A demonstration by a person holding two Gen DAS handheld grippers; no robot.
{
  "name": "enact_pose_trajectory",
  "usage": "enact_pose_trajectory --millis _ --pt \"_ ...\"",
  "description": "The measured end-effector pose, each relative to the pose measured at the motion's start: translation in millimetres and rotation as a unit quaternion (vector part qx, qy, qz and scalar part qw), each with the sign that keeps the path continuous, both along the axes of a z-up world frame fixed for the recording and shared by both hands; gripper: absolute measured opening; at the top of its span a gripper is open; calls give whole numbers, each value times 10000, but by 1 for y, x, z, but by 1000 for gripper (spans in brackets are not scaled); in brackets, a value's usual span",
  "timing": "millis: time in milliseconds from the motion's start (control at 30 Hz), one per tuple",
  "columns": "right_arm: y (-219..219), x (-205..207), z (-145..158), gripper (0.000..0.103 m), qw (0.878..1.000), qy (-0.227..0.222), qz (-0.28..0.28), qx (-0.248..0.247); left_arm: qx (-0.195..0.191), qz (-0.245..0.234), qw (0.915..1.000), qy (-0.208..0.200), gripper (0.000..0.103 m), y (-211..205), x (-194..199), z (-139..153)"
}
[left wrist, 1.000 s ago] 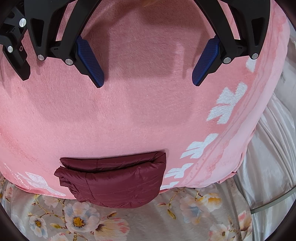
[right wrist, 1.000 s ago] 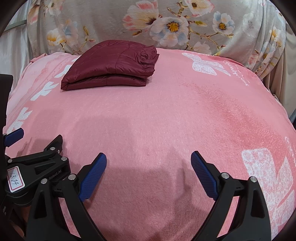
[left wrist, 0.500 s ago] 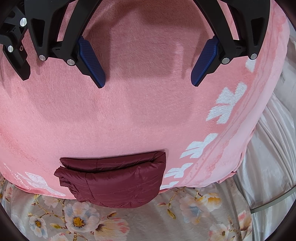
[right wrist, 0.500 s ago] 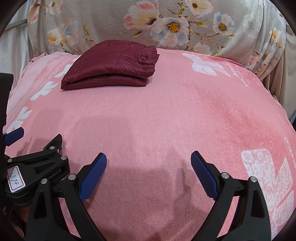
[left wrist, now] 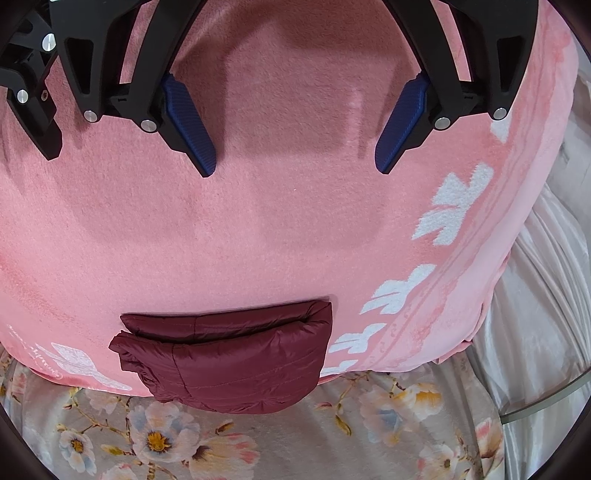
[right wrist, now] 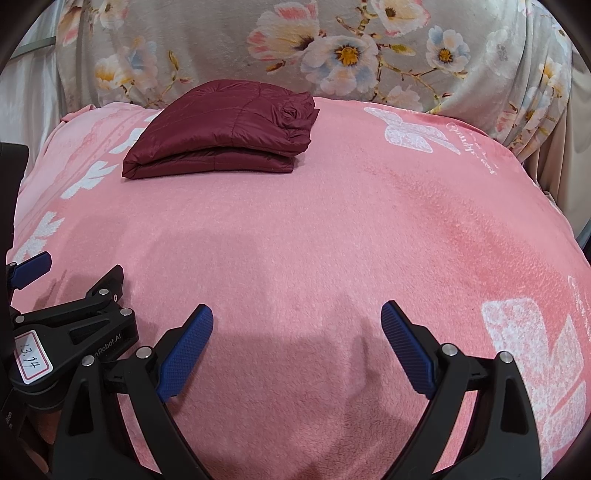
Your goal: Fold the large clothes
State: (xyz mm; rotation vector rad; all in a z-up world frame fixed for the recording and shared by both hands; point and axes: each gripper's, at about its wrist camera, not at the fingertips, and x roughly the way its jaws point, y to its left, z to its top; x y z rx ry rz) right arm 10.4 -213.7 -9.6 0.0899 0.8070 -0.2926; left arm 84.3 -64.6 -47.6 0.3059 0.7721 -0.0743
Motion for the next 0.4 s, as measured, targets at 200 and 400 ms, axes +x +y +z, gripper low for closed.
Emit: enact_pose_trajectory --millis 200,400 --pt "1 1 0 90 10000 4 3 -16 6 5 10000 6 83 -1 0 1" --pt "0 1 0 90 10000 -3 9 -25 11 5 10000 1 81 -2 -1 2"
